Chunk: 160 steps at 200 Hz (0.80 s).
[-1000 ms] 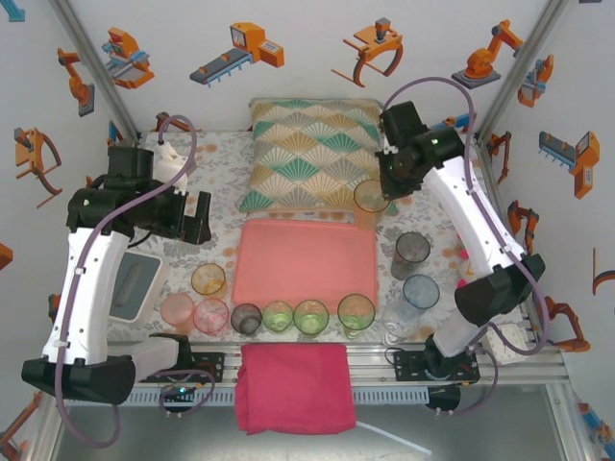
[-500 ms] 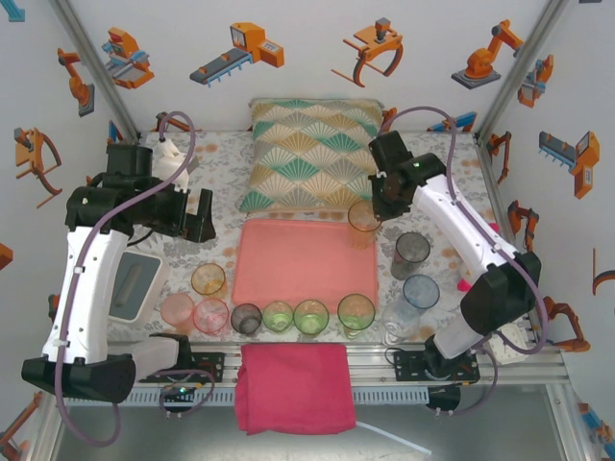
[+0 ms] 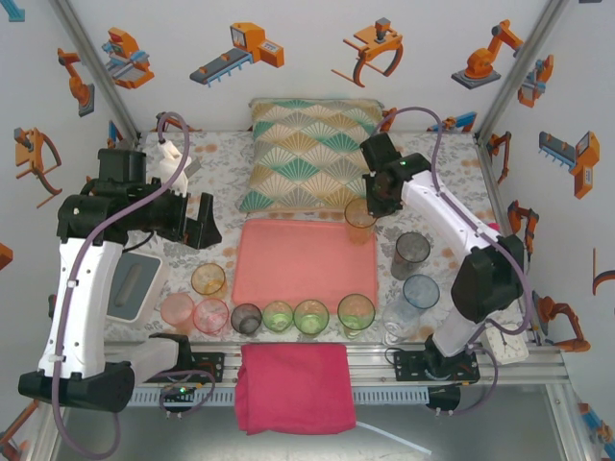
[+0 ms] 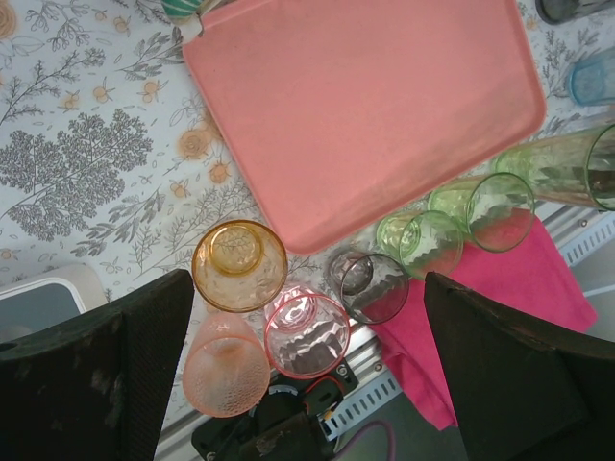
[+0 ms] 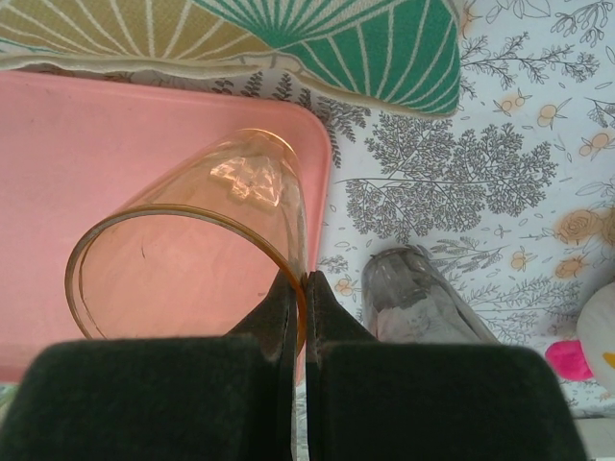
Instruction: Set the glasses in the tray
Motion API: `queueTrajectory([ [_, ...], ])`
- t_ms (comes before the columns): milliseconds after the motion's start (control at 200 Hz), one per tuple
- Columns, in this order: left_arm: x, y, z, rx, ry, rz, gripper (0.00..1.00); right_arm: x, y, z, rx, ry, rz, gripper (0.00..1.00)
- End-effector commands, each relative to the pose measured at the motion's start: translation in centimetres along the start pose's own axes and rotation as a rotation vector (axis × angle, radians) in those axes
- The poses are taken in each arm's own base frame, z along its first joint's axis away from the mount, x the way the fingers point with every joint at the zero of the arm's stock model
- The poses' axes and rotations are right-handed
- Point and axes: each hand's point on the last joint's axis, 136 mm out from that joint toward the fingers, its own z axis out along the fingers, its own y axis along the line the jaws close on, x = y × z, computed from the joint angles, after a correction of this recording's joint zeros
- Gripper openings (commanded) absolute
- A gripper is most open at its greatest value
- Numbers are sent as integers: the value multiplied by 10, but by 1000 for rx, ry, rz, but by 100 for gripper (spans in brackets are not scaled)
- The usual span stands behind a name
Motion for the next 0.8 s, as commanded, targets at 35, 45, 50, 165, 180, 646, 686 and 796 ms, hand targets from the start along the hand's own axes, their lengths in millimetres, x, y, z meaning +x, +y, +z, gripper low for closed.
queueTrajectory([
  [35,4,-8,-5,33,0,16,97,-2,-6,3,32,-16,27,0],
  [45,4,-8,-5,34,1,16,97,-2,-7,3,33,-15,28,0],
  [50,3,-8,-5,35,0,16,97,-2,-6,4,32,-15,27,0],
  [165,2,-10,-5,45,-3,14,97,1,-4,11,19,3,34,0],
  [180,2,-10,-6,45,-4,15,97,1,-4,12,17,5,35,0],
  [646,5,-9,-6,38,1,14,97,6,-7,19,25,25,47,6],
  [686,5,-9,-7,34,-1,13,97,7,-9,19,28,24,49,7],
  [796,5,-9,-7,34,0,14,97,10,-11,19,32,28,53,13],
])
